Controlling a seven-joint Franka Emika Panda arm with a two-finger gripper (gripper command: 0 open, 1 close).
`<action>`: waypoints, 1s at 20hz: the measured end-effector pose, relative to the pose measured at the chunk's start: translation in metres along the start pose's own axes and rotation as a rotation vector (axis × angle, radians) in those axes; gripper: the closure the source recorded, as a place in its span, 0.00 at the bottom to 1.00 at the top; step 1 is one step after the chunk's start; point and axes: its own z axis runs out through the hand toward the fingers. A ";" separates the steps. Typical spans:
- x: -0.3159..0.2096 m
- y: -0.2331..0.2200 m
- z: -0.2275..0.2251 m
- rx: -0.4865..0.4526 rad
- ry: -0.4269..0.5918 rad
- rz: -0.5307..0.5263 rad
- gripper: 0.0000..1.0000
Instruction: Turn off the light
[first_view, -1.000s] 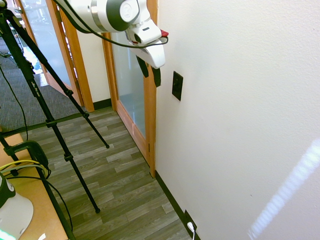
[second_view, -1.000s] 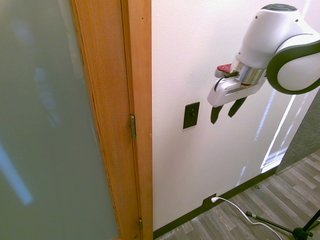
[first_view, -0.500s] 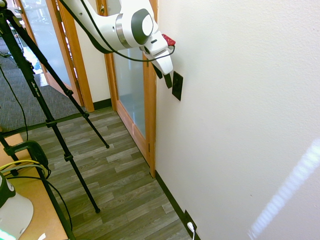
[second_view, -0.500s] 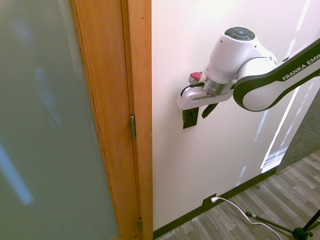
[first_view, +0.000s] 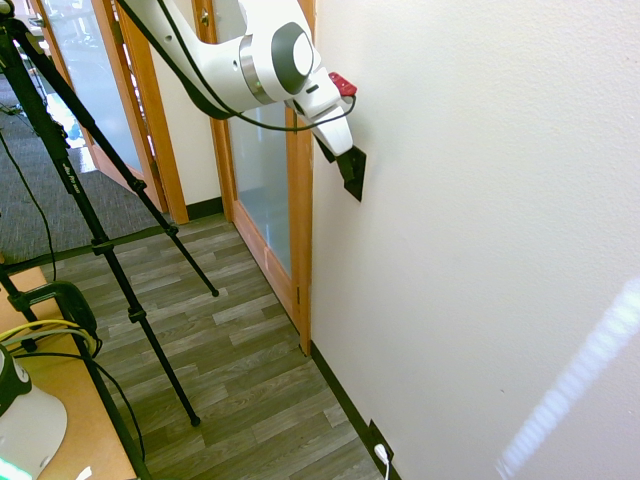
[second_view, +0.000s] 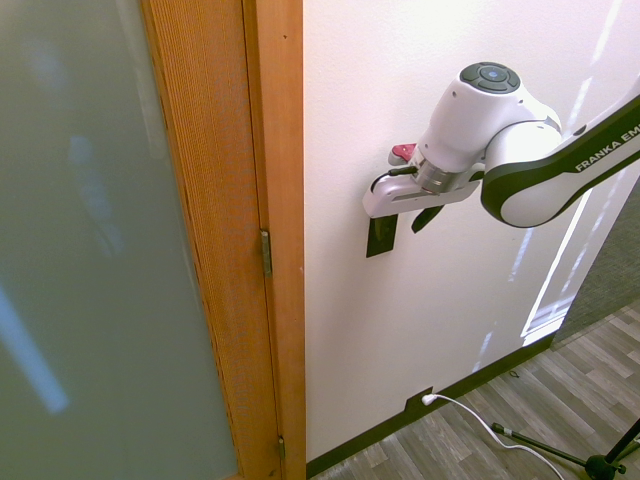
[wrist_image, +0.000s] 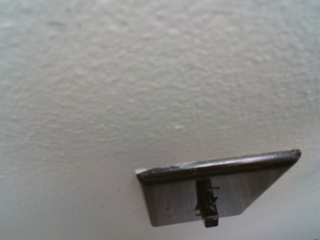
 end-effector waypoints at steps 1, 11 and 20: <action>0.002 0.000 0.000 0.000 0.002 0.002 1.00; 0.001 -0.021 0.008 -0.005 0.017 0.001 1.00; 0.003 -0.022 0.016 -0.009 0.022 0.027 1.00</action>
